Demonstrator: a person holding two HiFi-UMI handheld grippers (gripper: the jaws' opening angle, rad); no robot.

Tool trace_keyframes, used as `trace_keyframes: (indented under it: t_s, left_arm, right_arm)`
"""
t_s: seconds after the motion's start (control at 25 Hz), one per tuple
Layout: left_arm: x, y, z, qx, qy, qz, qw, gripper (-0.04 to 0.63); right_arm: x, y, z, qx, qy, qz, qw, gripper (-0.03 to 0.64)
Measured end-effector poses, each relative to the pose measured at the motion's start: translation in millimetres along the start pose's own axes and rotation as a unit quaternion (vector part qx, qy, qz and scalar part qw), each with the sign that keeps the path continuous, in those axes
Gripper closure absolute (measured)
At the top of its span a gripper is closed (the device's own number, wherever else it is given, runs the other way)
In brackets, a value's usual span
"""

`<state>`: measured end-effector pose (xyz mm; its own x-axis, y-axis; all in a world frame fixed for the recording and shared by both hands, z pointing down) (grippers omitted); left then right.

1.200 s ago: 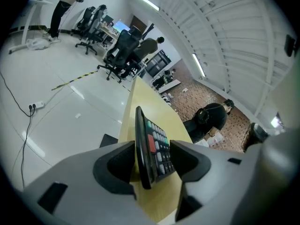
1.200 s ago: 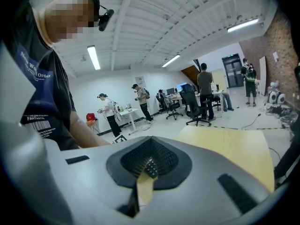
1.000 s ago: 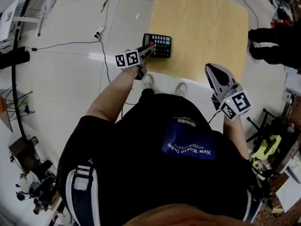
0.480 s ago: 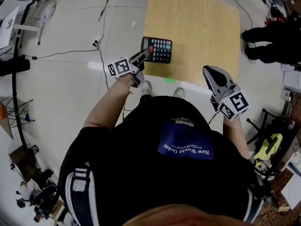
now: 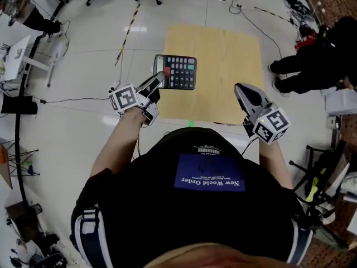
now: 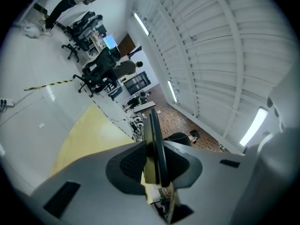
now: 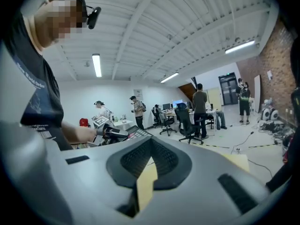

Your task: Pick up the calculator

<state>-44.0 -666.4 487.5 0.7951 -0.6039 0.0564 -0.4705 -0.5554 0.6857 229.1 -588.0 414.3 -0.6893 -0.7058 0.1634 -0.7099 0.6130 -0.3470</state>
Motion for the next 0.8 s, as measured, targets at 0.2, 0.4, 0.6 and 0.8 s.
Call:
trace_keyframes:
  t_s: [0.2,0.4,0.6,0.8]
  left_arm:
    - [-2,-41,20,0.001,-0.003,-0.014,0.9999,0.509]
    - [2,-62,30,-0.005,-0.006,-0.028,0.9996,0.509]
    - [10,-70,40,0.0,-0.01,-0.034,0.9994,0.509]
    - [11,-73,43,0.005,-0.015,-0.036,0.9992,0.509]
  right_arm:
    - [-15,-15,35,0.026,-0.034,-0.022,0.999,0.63]
    - [-20,-28,61,0.04,-0.055,-0.034,0.997,0.63]
    - [-19,-33,70,0.03,-0.053,-0.036,0.997,0.63]
    - [-19,-32,73,0.023,-0.055,-0.033,0.998,0.63]
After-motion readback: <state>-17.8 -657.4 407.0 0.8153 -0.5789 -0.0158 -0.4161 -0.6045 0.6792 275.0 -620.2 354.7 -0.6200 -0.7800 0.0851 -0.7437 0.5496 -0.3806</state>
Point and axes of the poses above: the fingertips, and each gripper's own axes: x forward along the fingers, y to its left, z out of its top, the point moved 3 cm from there along -x, backward along the fingers, and after that the axes turned 14 degrees about x, right-handed, at the moved point
